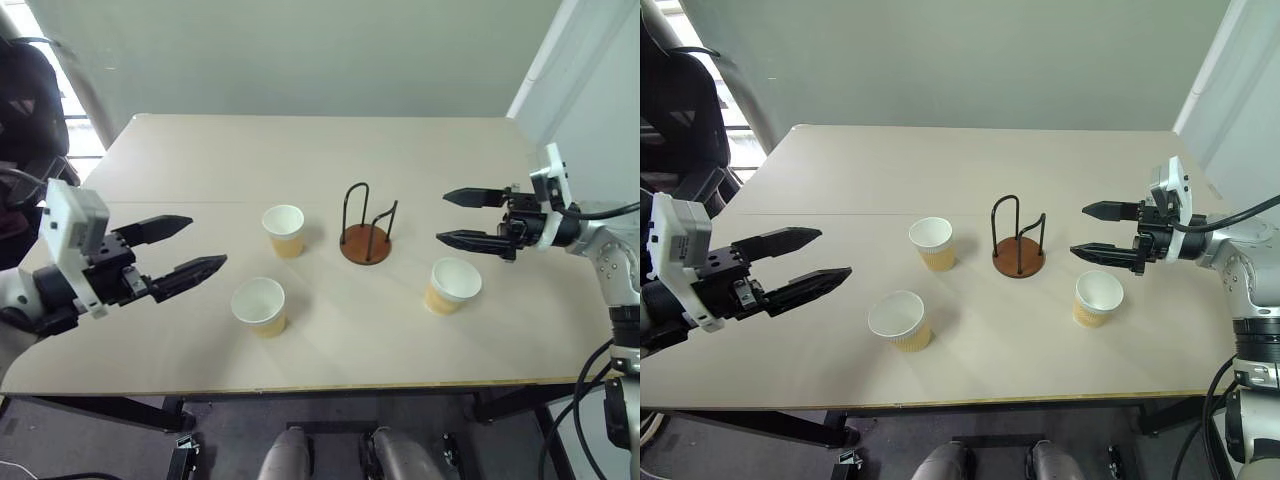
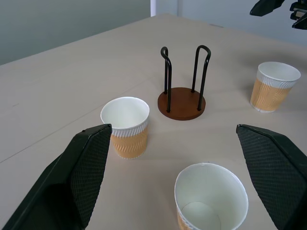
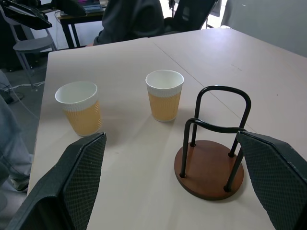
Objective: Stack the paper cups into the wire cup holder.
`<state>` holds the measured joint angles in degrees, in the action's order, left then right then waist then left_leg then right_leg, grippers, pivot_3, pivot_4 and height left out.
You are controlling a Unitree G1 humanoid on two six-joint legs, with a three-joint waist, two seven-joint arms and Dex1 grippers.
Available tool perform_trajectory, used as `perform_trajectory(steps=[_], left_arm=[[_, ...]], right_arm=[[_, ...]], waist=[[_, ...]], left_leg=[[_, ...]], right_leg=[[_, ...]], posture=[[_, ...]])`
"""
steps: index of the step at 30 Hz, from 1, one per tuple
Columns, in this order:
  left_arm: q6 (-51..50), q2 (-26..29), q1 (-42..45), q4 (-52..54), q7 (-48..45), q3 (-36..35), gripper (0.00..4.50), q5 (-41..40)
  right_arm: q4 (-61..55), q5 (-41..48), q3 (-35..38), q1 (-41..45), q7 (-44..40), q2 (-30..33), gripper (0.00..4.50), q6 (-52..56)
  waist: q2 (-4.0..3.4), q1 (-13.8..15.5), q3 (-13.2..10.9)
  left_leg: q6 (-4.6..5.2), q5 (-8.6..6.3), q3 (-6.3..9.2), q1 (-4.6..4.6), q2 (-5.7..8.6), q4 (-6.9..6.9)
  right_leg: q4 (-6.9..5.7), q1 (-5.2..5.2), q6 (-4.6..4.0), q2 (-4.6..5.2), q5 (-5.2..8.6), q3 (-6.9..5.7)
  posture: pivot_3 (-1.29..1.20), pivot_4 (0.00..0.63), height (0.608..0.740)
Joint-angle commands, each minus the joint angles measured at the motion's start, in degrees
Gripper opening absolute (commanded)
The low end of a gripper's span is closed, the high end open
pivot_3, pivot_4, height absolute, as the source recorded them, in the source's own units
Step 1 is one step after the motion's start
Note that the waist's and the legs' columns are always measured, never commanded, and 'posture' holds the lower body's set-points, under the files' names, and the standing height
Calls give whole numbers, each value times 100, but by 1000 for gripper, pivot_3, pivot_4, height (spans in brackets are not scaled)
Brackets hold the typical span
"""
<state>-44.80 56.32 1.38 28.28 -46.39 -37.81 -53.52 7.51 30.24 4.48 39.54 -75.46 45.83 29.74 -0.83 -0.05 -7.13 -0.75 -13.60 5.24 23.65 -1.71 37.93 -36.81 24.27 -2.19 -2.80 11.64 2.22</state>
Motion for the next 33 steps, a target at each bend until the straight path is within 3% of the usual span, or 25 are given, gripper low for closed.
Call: perform_trajectory(steps=[1,13,15,19,22,25,28,33], left_arm=[[87,53,22,115,-31,-180,4445,-19],[217,199,31,-102,-306,-183,4445,173],[268,237,82,-190,-395,-136,4445,230],[425,402,548,-532,-637,276,4445,337],[539,368,867,-729,-776,713,4445,464],[586,321,1057,-813,-809,942,4445,521],[588,292,1203,-842,-836,1088,4445,533],[530,345,1333,-777,-987,1151,4445,456]], right_arm=[[-88,94,122,129,-45,53,4500,-29],[-259,57,201,98,238,280,4500,250],[-394,-69,103,4,409,438,4500,478],[-1244,169,-72,-110,1025,662,4500,1962],[-2591,1023,83,-261,1629,403,4500,3226],[-3217,1366,99,-199,2415,-91,4500,3986],[-3432,1129,-246,-170,3425,-784,4500,4465],[-3120,617,-688,-282,4230,-1219,4500,4515]], waist=[[0,0,0],[-1,5,-1],[-2,16,-1],[0,28,-3],[-3,25,-5],[8,-6,-8],[23,-11,-10],[23,17,-10]], left_leg=[[0,0,0,0,0,0],[0,0,0,0,0,0],[0,0,0,0,0,-1],[-4,-2,1,0,0,-1],[-4,-3,-1,-3,0,-4],[-7,-4,-2,-4,0,-10],[-8,-5,-1,-4,0,-9],[-5,-7,1,3,0,-5]], right_leg=[[0,0,0,0,0,0],[0,0,0,0,0,1],[1,1,0,0,0,1],[1,0,1,0,1,1],[0,0,1,0,3,1],[0,1,6,-6,8,1],[2,1,18,-6,8,2],[2,9,53,-5,-14,5]], posture=[[0,150,740],[0,150,740],[0,150,740],[0,150,740],[0,150,740],[0,150,740],[0,150,740],[0,150,740]])
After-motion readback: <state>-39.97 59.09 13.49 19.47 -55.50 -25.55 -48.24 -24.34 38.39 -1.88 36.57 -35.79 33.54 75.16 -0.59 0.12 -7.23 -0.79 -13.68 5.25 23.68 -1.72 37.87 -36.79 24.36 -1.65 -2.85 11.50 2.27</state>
